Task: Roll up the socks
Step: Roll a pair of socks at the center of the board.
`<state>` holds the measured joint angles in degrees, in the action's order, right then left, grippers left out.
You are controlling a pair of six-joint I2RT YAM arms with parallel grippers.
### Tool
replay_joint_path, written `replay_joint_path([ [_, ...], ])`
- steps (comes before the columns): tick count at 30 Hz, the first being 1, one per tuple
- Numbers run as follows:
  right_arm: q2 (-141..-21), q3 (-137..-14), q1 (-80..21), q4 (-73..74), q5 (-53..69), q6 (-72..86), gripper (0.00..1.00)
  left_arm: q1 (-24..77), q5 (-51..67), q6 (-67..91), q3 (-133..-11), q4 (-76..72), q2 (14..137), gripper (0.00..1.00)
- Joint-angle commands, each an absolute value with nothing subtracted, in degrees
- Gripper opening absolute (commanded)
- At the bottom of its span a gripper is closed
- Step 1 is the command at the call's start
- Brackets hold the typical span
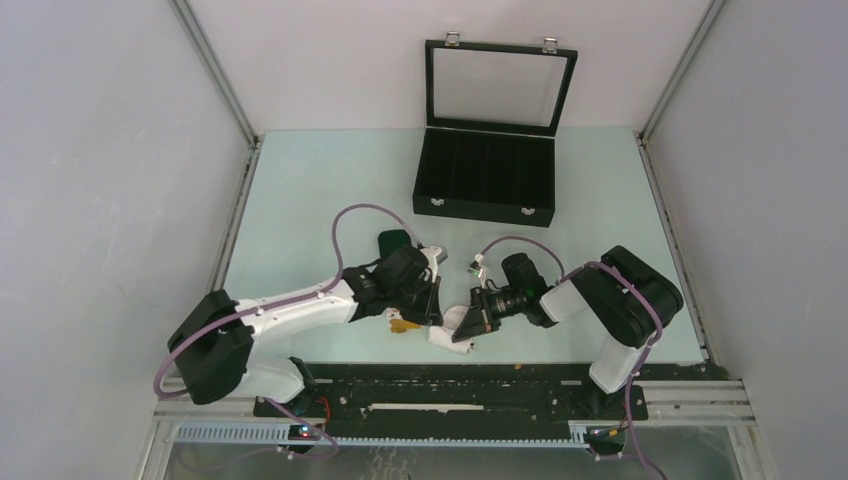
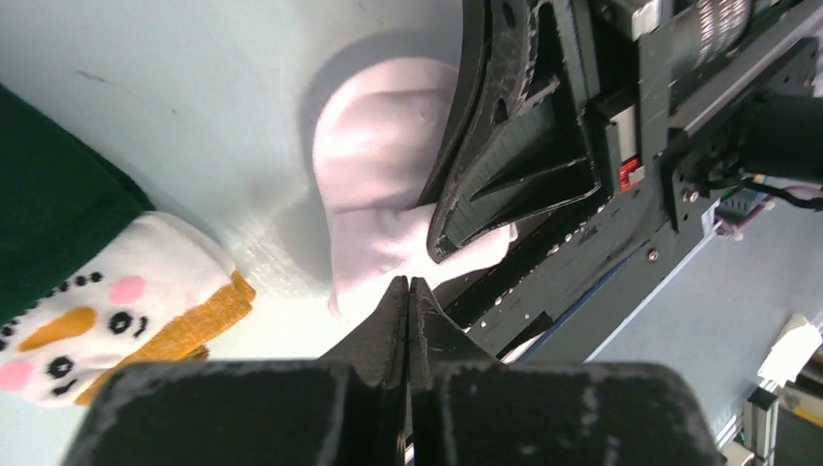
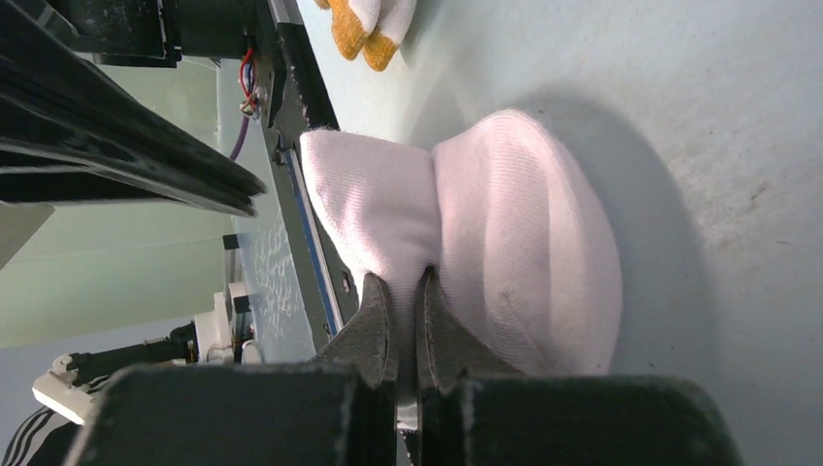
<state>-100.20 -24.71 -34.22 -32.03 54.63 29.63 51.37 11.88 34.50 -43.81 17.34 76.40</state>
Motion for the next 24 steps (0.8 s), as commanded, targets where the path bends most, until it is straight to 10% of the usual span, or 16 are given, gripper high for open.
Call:
replay_joint_path([
  [1, -104.2, -23.0, -34.5, -23.8, 40.2, 25.2, 0.00, 52.8, 14.9, 32.9, -44.7, 16.9, 79.4, 0.00],
  [24, -101.4, -23.4, -34.5, -24.2, 42.1, 25.7, 0.06, 54.4, 13.7, 33.1, -46.2, 15.9, 90.3, 0.00],
])
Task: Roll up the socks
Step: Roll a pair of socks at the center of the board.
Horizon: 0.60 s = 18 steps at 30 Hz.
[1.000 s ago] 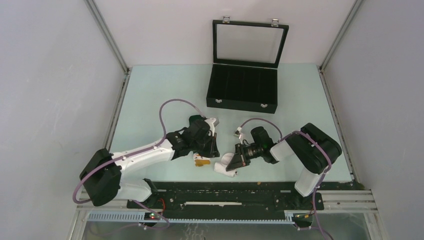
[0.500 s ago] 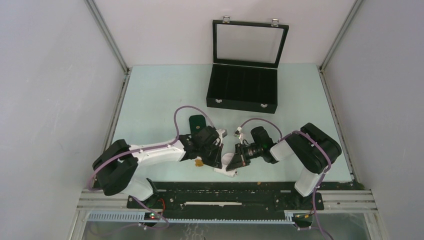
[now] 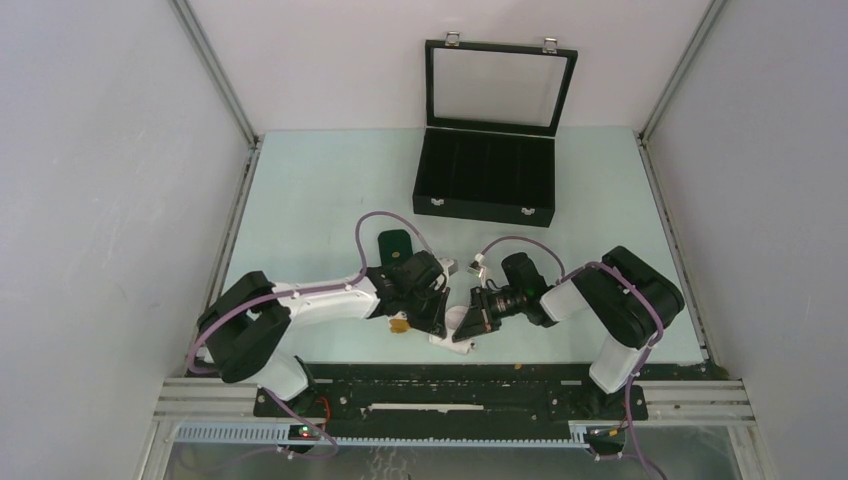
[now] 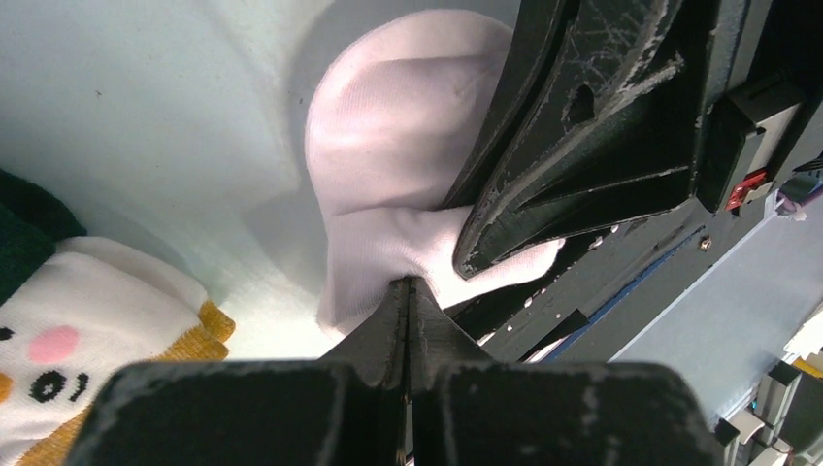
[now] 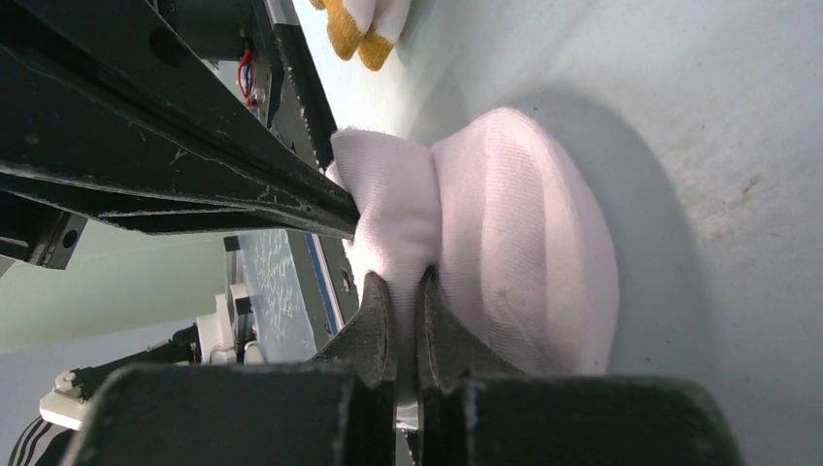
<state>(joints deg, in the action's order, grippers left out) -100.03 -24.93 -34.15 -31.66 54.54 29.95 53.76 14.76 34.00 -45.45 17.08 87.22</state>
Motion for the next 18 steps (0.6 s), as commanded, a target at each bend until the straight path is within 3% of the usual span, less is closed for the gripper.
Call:
replay_joint_path([
  [1, -100.6, -23.7, -34.5, -24.1, 42.1, 25.9, 0.11, 54.5, 13.5, 33.1, -46.1, 16.1, 90.6, 0.00],
  [4, -98.7, -24.8, -34.5, -23.6, 42.8, 25.9, 0.21, 54.7, 13.1, 33.1, -45.9, 16.4, 91.1, 0.00],
  [8, -96.1, -26.9, -34.5, -22.9, 43.6, 26.0, 0.27, 54.9, 12.7, 33.1, -45.7, 16.5, 91.4, 0.00],
  [11, -94.2, -28.2, -34.5, -22.0, 43.7, 25.7, 0.43, 55.0, 12.4, 33.1, -45.5, 16.5, 91.5, 0.00],
  [18, -88.7, -30.5, -34.1, -18.3, 42.3, 24.4, 0.46, 55.3, 12.2, 33.2, -45.2, 16.3, 91.3, 0.00],
])
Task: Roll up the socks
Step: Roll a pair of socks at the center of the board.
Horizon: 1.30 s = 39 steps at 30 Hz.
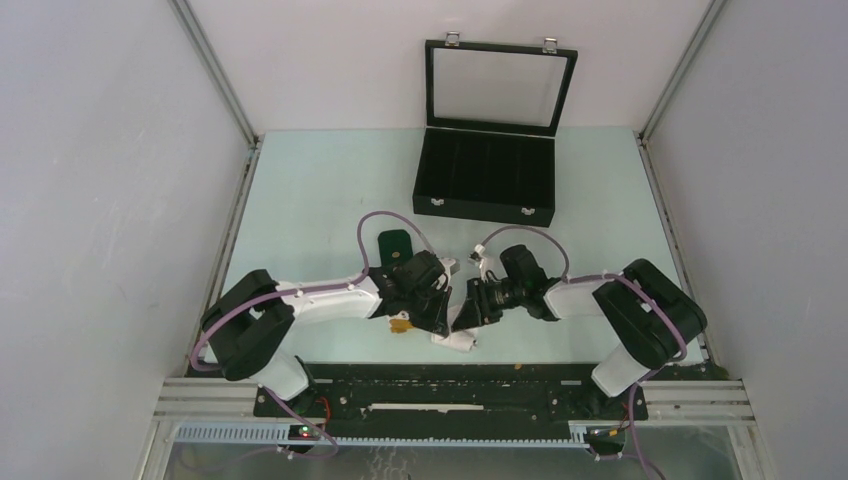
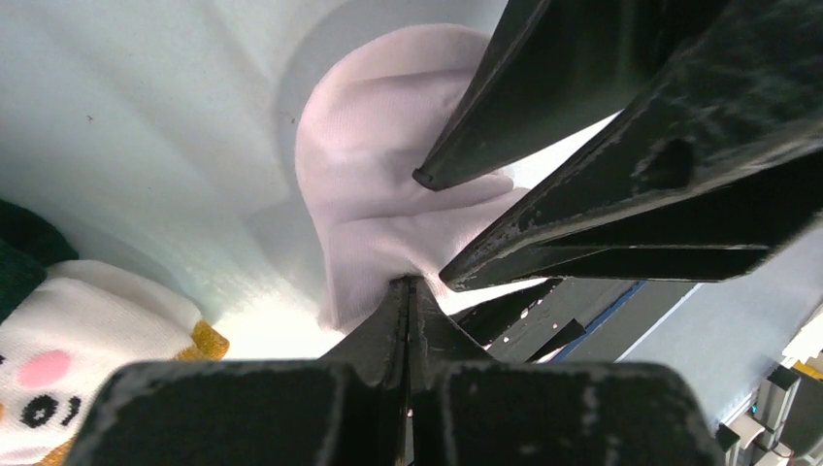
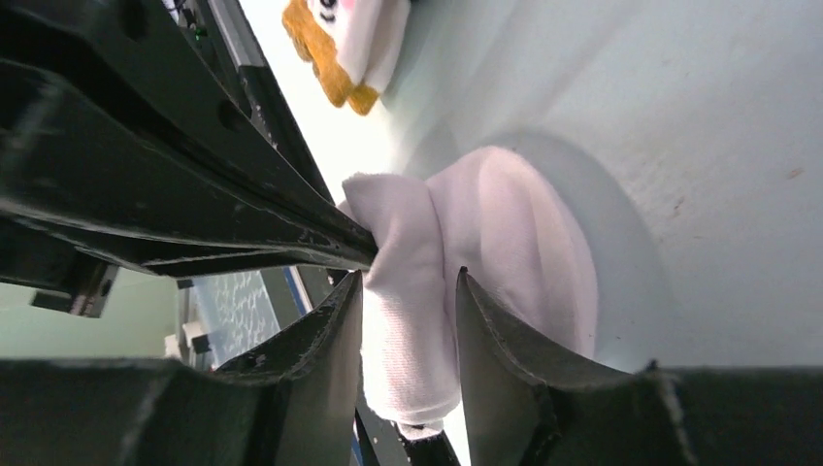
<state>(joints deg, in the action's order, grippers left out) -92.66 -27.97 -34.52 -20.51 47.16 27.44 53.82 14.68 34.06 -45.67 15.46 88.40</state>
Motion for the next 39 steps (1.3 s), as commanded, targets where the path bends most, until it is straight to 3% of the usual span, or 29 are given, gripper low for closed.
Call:
replay_joint_path([
  [1, -87.6, -30.7, -33.7, -17.5, 41.9, 24.4, 0.47, 55.3, 12.2, 33.2, -45.2, 16.2, 91.3, 0.00],
  [13, -60.2, -32.7, -31.4, 0.6, 28.1, 12.7, 0.48, 55.4, 12.1, 33.1, -44.8, 15.8, 91.1, 0.00],
  [18, -48.7, -31.5, -31.3, -2.2, 33.0, 11.7, 0.49, 55.4, 12.2, 32.8, -45.2, 16.0, 91.1, 0.00],
  [25, -43.2, -26.6, -31.2, -17.0, 44.0, 27.3, 0.79, 55.4, 12.0, 32.5, -44.9, 16.1, 90.5, 0.00],
  [29, -43.2, -22.6, -32.9, -23.9, 52.1, 29.5, 0.83, 55.4, 12.1, 32.4, -44.1, 15.6, 89.5, 0.00],
  [31, -42.4, -22.8, -36.2, -18.9, 47.9, 24.1, 0.95, 55.4, 12.5, 32.5, -43.7, 14.9, 89.1, 0.00],
  [33, -40.1, -22.8, -42.3, -11.0, 37.6, 15.2, 0.99, 55.4, 12.9, 32.6, -43.5, 14.3, 89.0, 0.00],
  [39, -36.8, -20.2, -62.3, -4.2, 5.5, -0.9, 0.96, 55.4, 13.4, 32.4, -43.2, 13.2, 89.5, 0.00],
])
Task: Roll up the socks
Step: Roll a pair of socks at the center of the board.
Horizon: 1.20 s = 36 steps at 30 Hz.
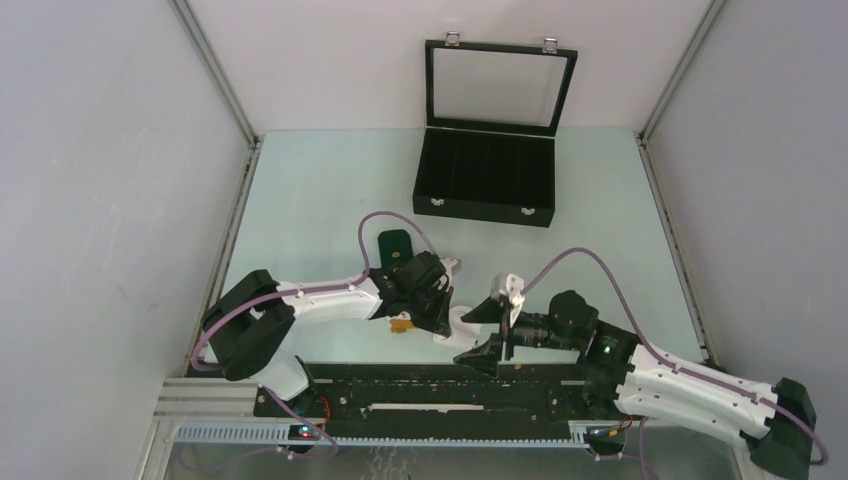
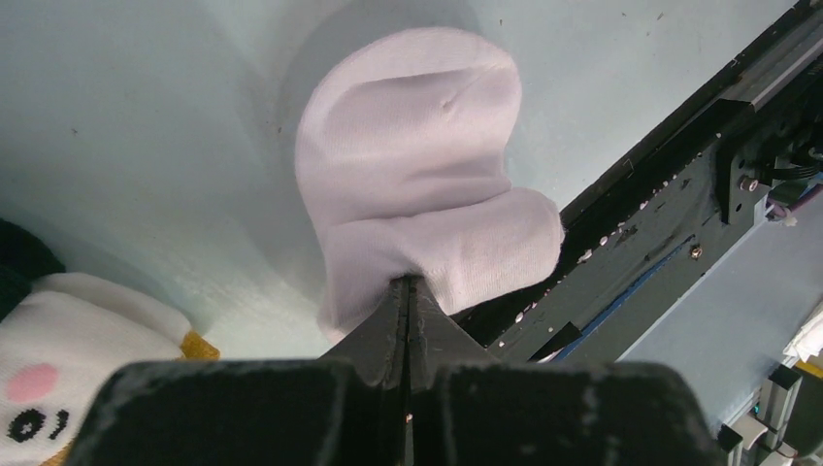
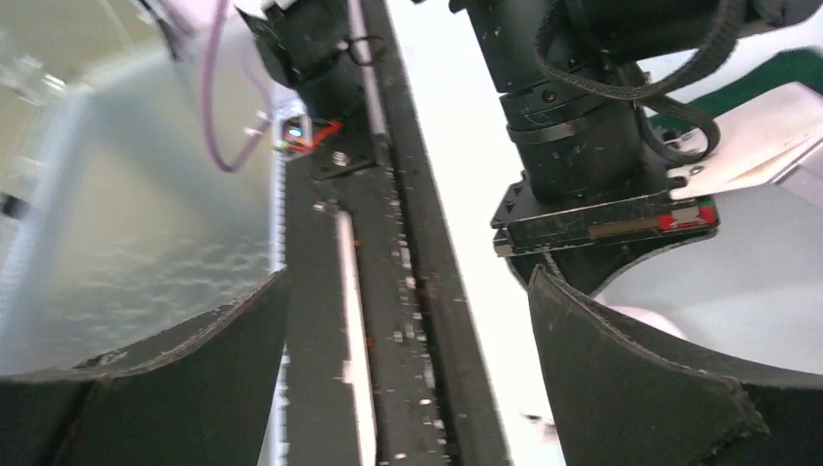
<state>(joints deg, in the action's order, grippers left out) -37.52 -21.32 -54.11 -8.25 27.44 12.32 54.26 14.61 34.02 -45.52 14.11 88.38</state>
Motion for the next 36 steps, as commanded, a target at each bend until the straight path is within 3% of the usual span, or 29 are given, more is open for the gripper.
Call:
replay_joint_path([
  [1, -37.3, -19.6, -65.2, -4.4, 1.7, -4.2, 0.94, 55.4, 13.4, 32.4, -43.2, 13.2, 89.6, 0.00],
  [6, -43.0, -18.8, -77.8, -5.8, -14.9, -15.3, 0.91, 55.4, 13.8, 32.3, -43.7, 13.2, 90.0, 0.00],
  [12, -50.8, -19.8, -84.9, -7.0, -24.0, -25.0, 0.85, 55.4, 14.1, 32.4, -44.1, 13.1, 90.7, 0.00],
  [24, -60.8, -21.2, -86.4, -6.3, -23.0, -26.0, 0.62, 55.4, 14.8, 32.1, -44.2, 13.0, 91.6, 0.00],
  [36, -67.8, -21.9, -85.5, -12.7, -22.6, -27.6, 0.51, 55.4, 15.0, 32.0, -44.1, 13.2, 91.9, 0.00],
])
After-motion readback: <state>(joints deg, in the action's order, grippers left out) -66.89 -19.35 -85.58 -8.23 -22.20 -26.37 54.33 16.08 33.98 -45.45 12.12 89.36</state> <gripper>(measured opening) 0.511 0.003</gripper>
